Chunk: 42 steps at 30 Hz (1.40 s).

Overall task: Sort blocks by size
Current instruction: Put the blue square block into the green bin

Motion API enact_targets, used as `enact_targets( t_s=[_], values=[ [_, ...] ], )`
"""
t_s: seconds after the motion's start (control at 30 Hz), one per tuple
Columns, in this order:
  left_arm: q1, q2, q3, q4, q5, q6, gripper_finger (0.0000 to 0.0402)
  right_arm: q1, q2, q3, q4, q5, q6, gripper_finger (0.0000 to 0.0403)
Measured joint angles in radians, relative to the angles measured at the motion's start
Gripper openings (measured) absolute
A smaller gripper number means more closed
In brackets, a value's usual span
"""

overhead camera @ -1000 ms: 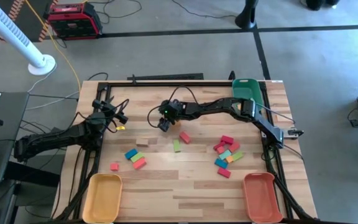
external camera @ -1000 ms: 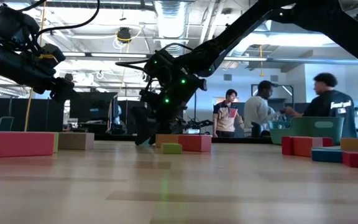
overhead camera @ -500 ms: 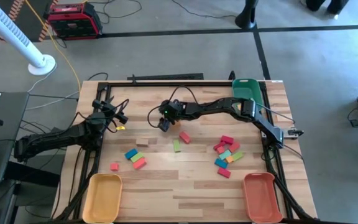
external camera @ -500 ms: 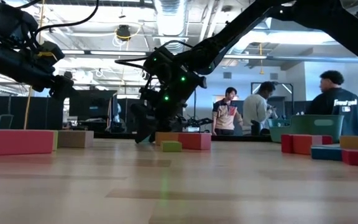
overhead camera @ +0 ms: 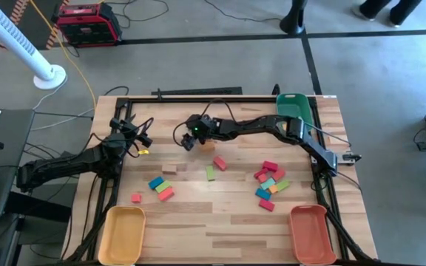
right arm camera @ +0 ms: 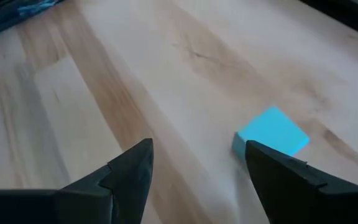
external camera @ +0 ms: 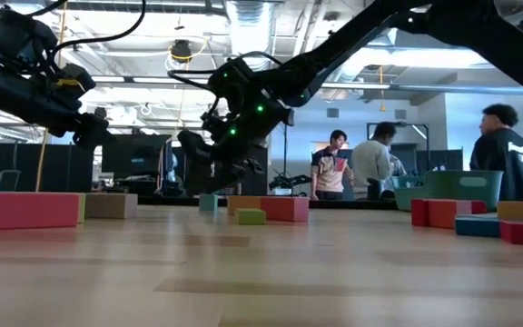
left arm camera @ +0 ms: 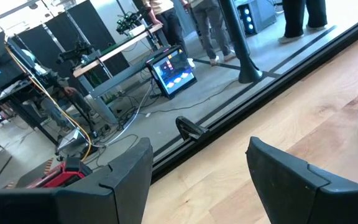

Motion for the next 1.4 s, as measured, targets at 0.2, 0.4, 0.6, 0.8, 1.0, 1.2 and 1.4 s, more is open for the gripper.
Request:
enact_targets(
  t_s=[0.2,0.4,0.6,0.8,1.0,1.2,1.4],
  values=[
    [0.0,0.0,0.0,0.0,0.0,0.0,0.0247,-0.015,0.0,0.053,-0.037,0.001,0.028,0.0282],
    [0.0,0.0,0.0,0.0,0.0,0.0,0.0247,-0.045,0.0,0.08,-0.079,-0.004,0.092,0.0282],
    [0.0,0.0,0.0,0.0,0.0,0.0,0.0247,-0.058,0.0,0.124,-0.139,-0.039,0.057,0.0282],
    [0.0,0.0,0.0,0.0,0.0,0.0,0.0247,-0.058,0.0,0.235,-0.268,-0.137,-0.145,0.0282],
    [0.0,0.0,0.0,0.0,0.0,0.0,0.0247,-0.097,-0.001,0.351,-0.513,-0.184,-0.328,0.0282],
    [0.0,0.0,0.0,0.0,0.0,0.0,0.0247,-0.149,0.001,0.379,-0.626,-0.222,-0.404,0.0282],
    [0.0,0.0,0.0,0.0,0.0,0.0,0.0247,-0.15,0.023,0.375,-0.635,-0.263,-0.406,0.0282]
  ],
)
